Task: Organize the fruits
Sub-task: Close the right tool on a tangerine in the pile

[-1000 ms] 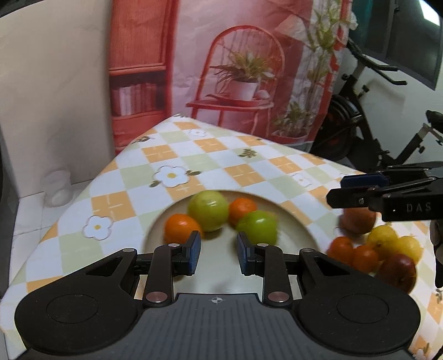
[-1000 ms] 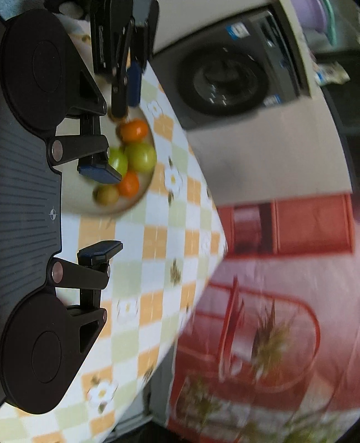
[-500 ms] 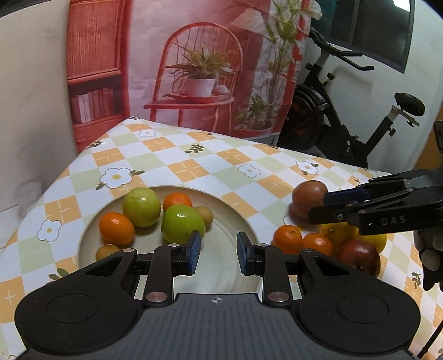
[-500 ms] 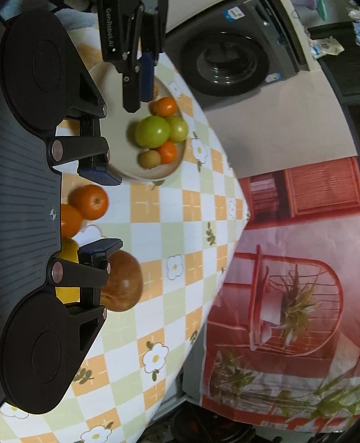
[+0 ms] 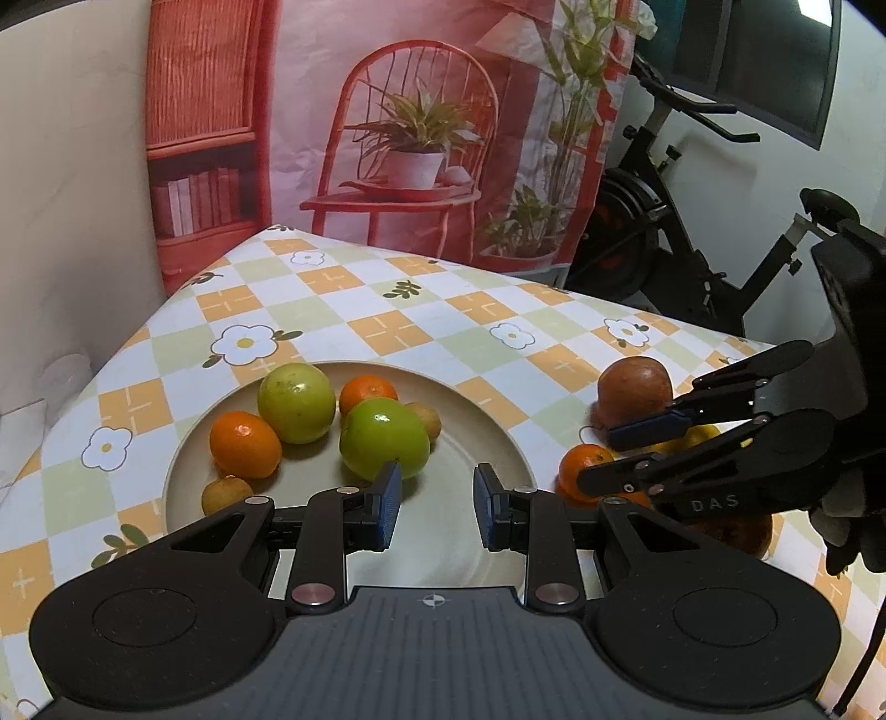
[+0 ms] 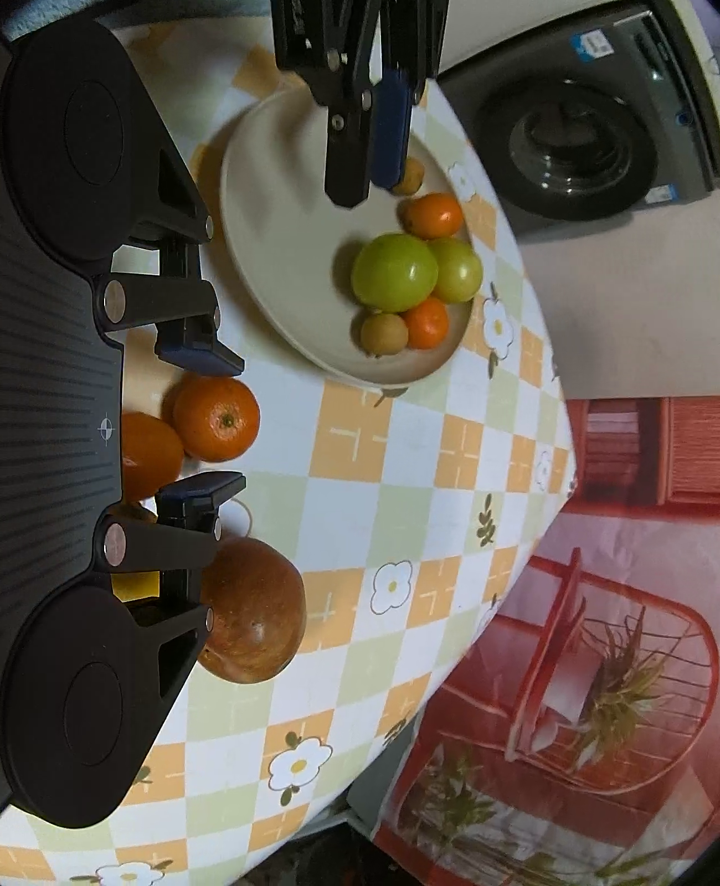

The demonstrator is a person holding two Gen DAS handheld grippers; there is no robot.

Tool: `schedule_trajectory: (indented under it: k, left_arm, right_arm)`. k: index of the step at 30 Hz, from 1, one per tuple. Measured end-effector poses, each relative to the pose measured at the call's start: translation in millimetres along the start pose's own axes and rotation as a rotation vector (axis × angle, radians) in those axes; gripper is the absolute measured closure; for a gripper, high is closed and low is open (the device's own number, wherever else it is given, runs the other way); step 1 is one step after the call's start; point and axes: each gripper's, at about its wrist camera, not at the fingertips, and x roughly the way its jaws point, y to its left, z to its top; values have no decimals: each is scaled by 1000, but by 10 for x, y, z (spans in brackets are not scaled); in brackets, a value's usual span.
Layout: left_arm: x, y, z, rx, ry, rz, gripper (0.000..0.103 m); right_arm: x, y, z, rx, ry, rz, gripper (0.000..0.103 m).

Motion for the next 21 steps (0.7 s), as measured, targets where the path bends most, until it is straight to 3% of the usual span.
schedule_trajectory:
  k: [5,9,21]
  left_arm:
    - [15,6,-8,-1,7,-3,73]
    - [35,14,-12,-1,14,-6,73]
    - [241,-234,14,52,55,-95,73]
  right_arm:
    - [107,10,20,7,42,17,68]
    - [98,-30,2,36,28,39,69]
    - [-490,-417,-153,178,-175,-6,69]
